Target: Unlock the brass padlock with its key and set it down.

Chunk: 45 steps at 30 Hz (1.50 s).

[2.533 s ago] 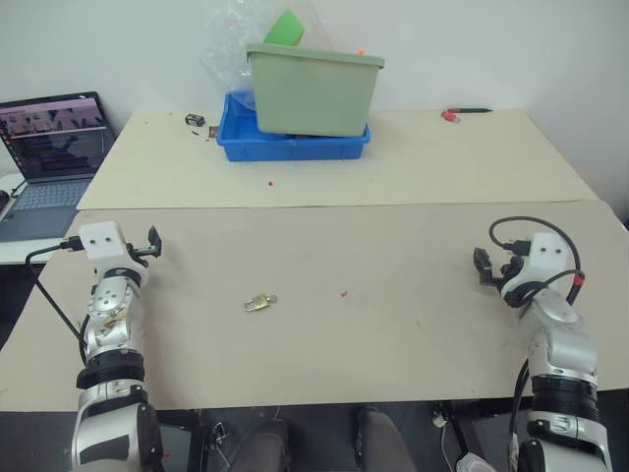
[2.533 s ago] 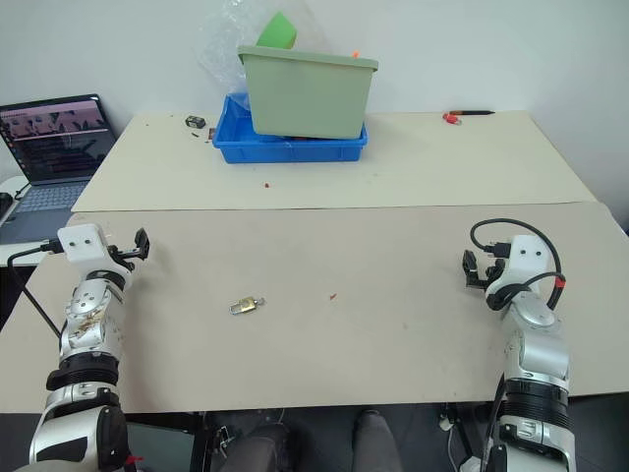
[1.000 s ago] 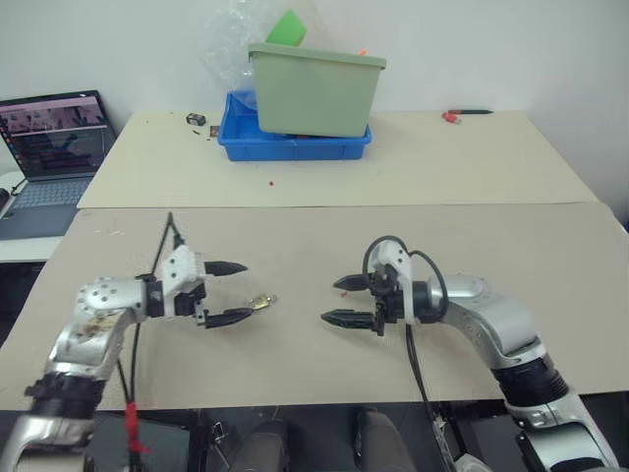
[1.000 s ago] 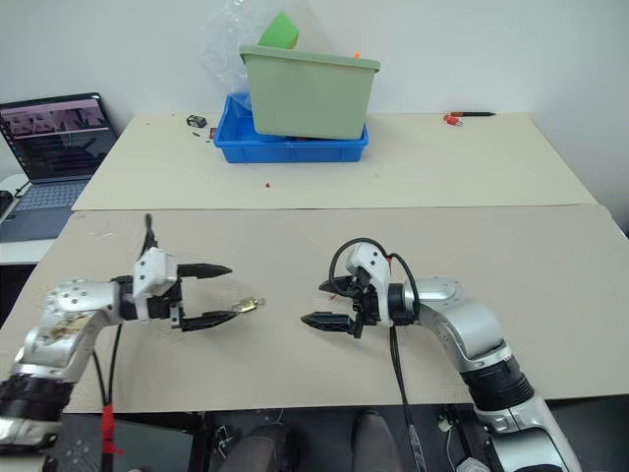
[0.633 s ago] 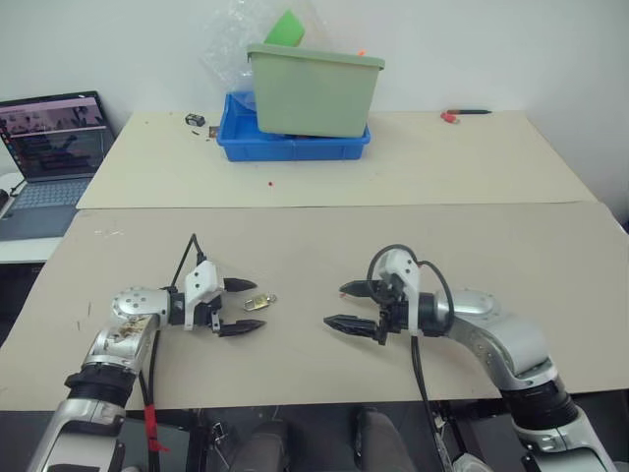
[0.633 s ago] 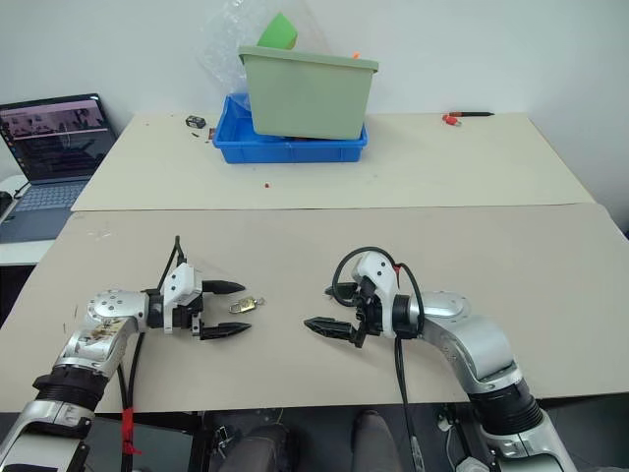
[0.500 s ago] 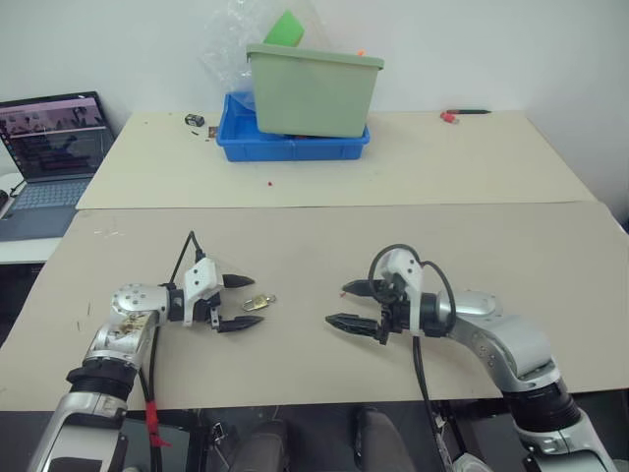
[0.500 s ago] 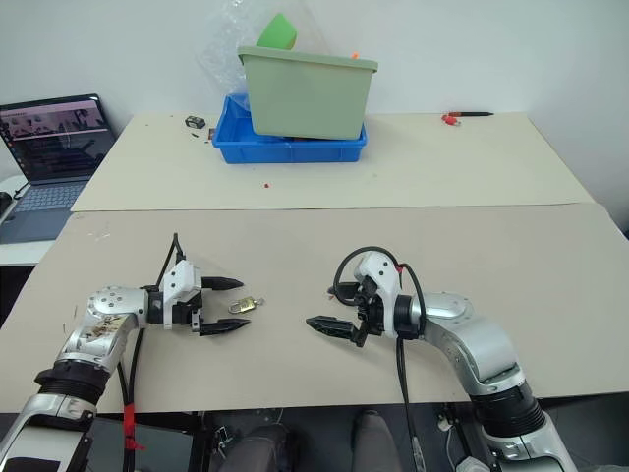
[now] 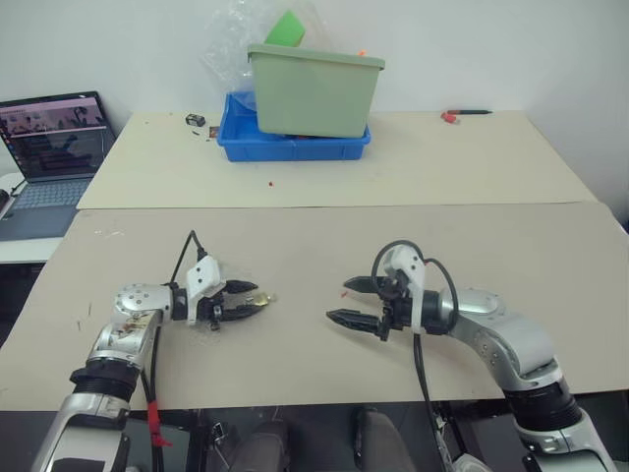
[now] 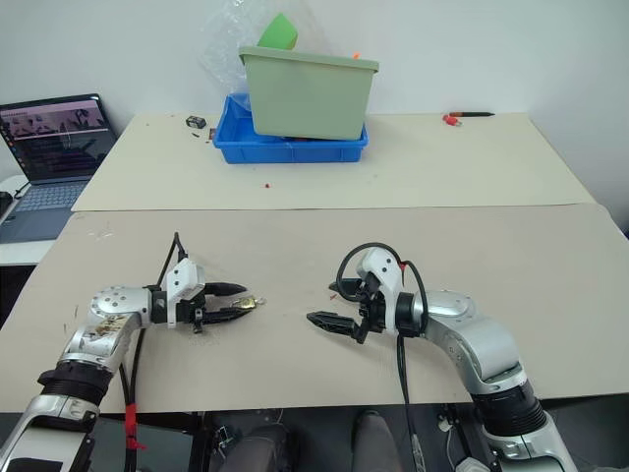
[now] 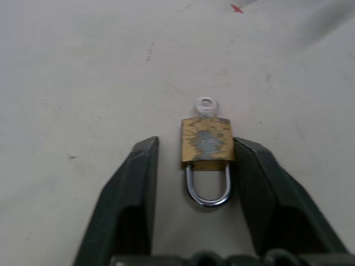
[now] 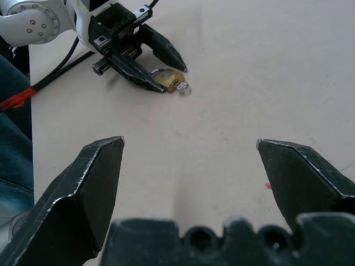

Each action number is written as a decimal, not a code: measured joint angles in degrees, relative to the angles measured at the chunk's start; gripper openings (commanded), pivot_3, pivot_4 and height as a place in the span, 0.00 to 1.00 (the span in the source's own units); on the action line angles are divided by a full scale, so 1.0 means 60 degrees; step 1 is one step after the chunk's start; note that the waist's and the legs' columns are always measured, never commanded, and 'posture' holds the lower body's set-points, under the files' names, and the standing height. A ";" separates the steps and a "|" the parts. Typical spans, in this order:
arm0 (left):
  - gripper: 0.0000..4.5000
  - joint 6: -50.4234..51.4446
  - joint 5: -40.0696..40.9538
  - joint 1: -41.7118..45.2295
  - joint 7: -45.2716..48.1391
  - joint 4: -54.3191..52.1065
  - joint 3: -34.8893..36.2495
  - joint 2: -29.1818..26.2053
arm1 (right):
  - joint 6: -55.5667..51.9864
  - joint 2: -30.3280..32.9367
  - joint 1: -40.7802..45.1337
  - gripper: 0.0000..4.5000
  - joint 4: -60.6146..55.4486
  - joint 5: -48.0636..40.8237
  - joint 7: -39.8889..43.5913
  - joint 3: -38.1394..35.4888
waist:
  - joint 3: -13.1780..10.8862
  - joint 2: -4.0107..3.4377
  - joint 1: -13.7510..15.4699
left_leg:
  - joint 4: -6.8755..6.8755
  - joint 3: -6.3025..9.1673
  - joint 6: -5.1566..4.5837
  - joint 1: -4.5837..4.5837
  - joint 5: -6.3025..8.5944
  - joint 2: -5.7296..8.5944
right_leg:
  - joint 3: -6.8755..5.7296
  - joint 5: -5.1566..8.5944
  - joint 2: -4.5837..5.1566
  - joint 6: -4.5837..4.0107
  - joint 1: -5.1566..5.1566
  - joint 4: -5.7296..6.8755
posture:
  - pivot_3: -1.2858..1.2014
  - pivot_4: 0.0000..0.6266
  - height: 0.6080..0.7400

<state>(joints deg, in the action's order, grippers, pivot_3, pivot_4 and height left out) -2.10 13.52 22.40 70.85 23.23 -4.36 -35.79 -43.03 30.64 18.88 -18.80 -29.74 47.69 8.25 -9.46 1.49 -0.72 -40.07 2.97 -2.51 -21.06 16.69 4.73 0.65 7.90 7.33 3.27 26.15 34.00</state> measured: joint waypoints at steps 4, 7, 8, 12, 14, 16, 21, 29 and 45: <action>0.18 0.0082 -0.0003 -0.0001 -0.0007 -0.0035 0.0000 0.0023 | 0.0000 0.0000 0.0005 1.00 0.0000 -0.0052 -0.0001 0.0000 | 0.0000 0.0000 0.0001 | 0.0000 0.0000 0.0000 0.0001 0.0000 0.0000 | 0.0000 0.0000 0.0000 0.0000 -0.0001 0.0000 | 0.52 0.24 1.00; 0.18 0.0112 -0.0016 -0.0016 -0.0052 -0.0113 -0.0004 0.0084 | 0.0000 0.0000 0.0005 1.00 0.0000 -0.0052 -0.0017 0.0000 | 0.0000 0.0000 0.0001 | 0.0001 0.0001 0.0000 0.0000 0.0000 0.0000 | 0.0000 0.0000 0.0000 0.0000 -0.0001 0.0000 | 0.52 0.24 1.00; 0.18 0.0069 -0.0031 -0.0046 -0.0078 -0.0172 -0.0011 0.0127 | 0.0000 0.0000 0.0005 1.00 0.0000 -0.0052 -0.0024 0.0000 | 0.0000 0.0000 0.0010 | 0.0001 0.0001 0.0000 0.0000 0.0000 0.0000 | 0.0000 0.0000 0.0000 0.0000 -0.0001 0.0000 | 0.52 0.24 1.00; 0.18 -0.0543 -0.0483 -0.0451 -0.0763 -0.0906 -0.0045 0.0373 | -0.0028 -0.0005 0.0041 1.00 0.0014 -0.0042 -0.0145 0.0003 | 0.0000 0.0000 0.0023 | 0.0000 0.0001 0.0001 -0.0004 0.0000 0.0000 | 0.0002 0.0000 0.0004 0.0000 0.0001 -0.0005 | 0.52 0.24 1.00; 0.18 -0.1274 -0.1089 -0.0606 -0.1379 -0.1362 -0.0227 0.0512 | -0.0179 -0.0026 0.0176 1.00 0.0057 -0.0039 -0.0334 0.0002 | -0.0001 0.0002 0.0036 | 0.0001 0.0002 0.0003 -0.0008 -0.0001 -0.0002 | 0.0000 -0.0001 0.0004 -0.0001 0.0004 -0.0006 | 0.52 0.24 1.00; 0.18 -0.2215 -0.1744 -0.0669 -0.2053 -0.1734 -0.0255 0.0539 | -0.0302 -0.0035 0.0324 1.00 0.0121 -0.0048 -0.0470 -0.0011 | -0.0001 0.0002 0.0053 | 0.0003 0.0002 0.0005 -0.0008 -0.0002 -0.0003 | 0.0001 -0.0002 0.0004 -0.0003 0.0006 -0.0007 | 0.52 0.24 1.00; 0.18 -0.5637 -0.4750 -0.0662 -0.4494 -0.2532 -0.0289 0.0153 | -0.1381 -0.0033 0.0818 1.00 0.0668 -0.0379 -0.0889 -0.0461 | -0.0001 0.0001 0.0054 | 0.0017 -0.0003 0.0006 -0.0009 -0.0002 -0.0006 | 0.0003 -0.0008 0.0004 -0.0011 0.0006 -0.0027 | 0.52 0.24 1.00; 0.18 -0.7203 -0.6489 -0.0779 -0.6504 -0.2976 -0.0428 0.0112 | -0.2786 -0.0072 0.1770 1.00 0.1597 -0.1114 -0.0909 -0.1061 | -0.0001 0.0000 0.0098 | 0.0018 -0.0004 0.0003 -0.0008 -0.0002 -0.0006 | -0.0002 -0.0007 0.0003 -0.0010 0.0009 -0.0013 | 0.52 0.24 1.00; 0.18 -0.7176 -0.6430 -0.0760 -0.6895 -0.3089 -0.0770 0.0038 | -0.2427 -0.1287 0.2325 1.00 0.2046 -0.0910 -0.0776 -0.0358 | 0.0000 -0.0001 -0.0014 | 0.0014 -0.0003 0.0004 -0.0009 -0.0002 -0.0006 | -0.0005 -0.0007 -0.0001 -0.0009 0.0016 -0.0003 | 0.52 0.24 1.00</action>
<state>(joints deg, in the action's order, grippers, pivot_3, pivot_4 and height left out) -45.15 -25.06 17.84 29.48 4.70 -8.98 -35.56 -57.59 22.91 32.83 -6.53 -35.20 43.03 6.10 -9.46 1.49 -0.80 -39.99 2.95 -2.48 -21.11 16.68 4.69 0.62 7.86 7.32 3.22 26.24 33.98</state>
